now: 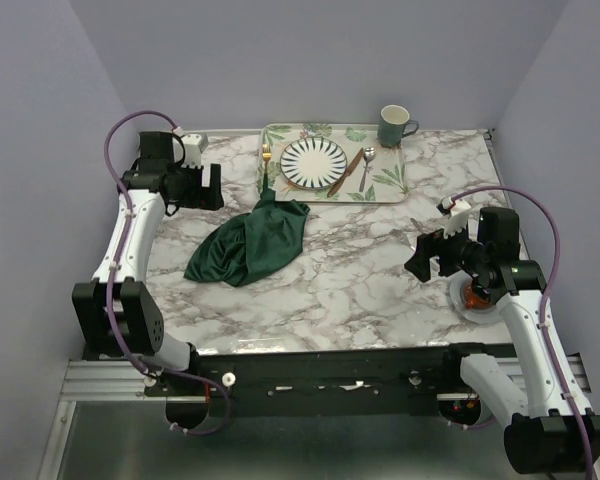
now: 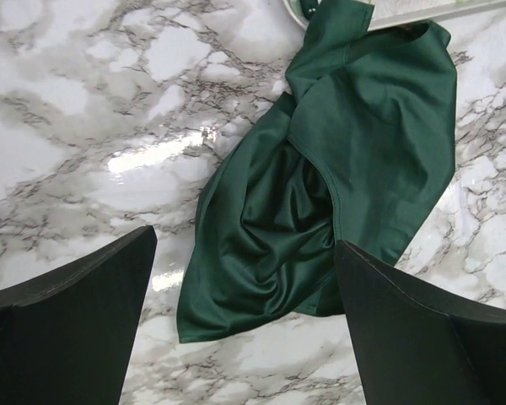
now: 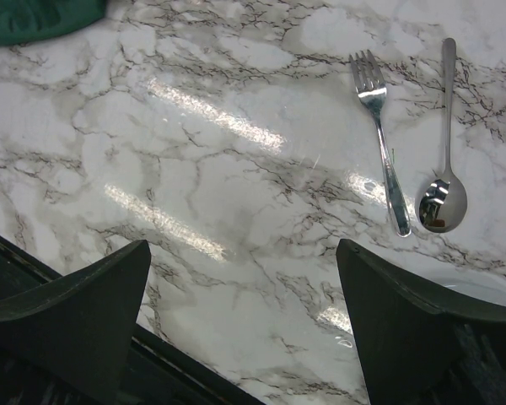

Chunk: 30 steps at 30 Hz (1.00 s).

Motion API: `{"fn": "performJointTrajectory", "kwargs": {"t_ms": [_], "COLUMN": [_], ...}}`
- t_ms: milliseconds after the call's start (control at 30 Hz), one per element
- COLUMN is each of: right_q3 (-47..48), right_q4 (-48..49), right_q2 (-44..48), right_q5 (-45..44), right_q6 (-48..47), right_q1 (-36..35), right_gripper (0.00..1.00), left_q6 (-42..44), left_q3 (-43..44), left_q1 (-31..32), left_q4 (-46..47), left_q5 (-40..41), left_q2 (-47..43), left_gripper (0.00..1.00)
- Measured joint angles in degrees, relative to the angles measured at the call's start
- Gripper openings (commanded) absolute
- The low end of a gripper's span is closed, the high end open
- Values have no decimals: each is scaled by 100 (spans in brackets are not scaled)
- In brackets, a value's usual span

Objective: Fold the napkin into a case and place the utensils inside
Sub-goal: Pick up the crumpled napkin from the center of the board.

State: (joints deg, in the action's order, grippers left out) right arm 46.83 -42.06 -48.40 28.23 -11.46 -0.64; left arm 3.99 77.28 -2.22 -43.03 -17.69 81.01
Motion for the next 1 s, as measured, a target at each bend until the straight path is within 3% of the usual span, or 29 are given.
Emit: {"fn": "performJointTrajectory", "kwargs": {"t_ms": [233, 500, 600, 700, 733, 800, 833, 867, 900, 1000], "right_q3": [0, 0, 0, 0, 0, 0, 0, 0, 0, 0], "right_q4": [0, 0, 0, 0, 0, 0, 0, 0, 0, 0], "right_q2": [2, 0, -4, -9, -9, -9, -9, -9, -9, -11], "right_q5": [0, 0, 0, -2, 0, -2, -2, 0, -2, -2], "right_q6": [0, 0, 0, 0, 0, 0, 0, 0, 0, 0], "right_q1": [0, 2, 0, 2, 0, 2, 2, 2, 2, 2], "right_gripper": [100, 100, 100, 100, 100, 100, 100, 100, 100, 100], "left_q6": [-33, -107, -168, -208, -221, -214, -223, -201, -166, -7], "left_q3": [249, 365, 358, 358, 358, 356, 348, 319, 304, 208], "left_q1": [264, 647, 769, 918, 966, 1038, 1097, 1167, 1204, 1543], "left_q4": [68, 155, 216, 299, 321, 343, 361, 387, 396, 396], "left_q5": [-197, -660, -811, -940, -1012, -1126, -1185, -1255, -1276, -1309], "left_q2": [1394, 2201, 2277, 2347, 2391, 2476, 2498, 2498, 2487, 2326], "left_gripper": [98, 87, 72, 48, 35, 28, 13, 4, 0, 0]}}
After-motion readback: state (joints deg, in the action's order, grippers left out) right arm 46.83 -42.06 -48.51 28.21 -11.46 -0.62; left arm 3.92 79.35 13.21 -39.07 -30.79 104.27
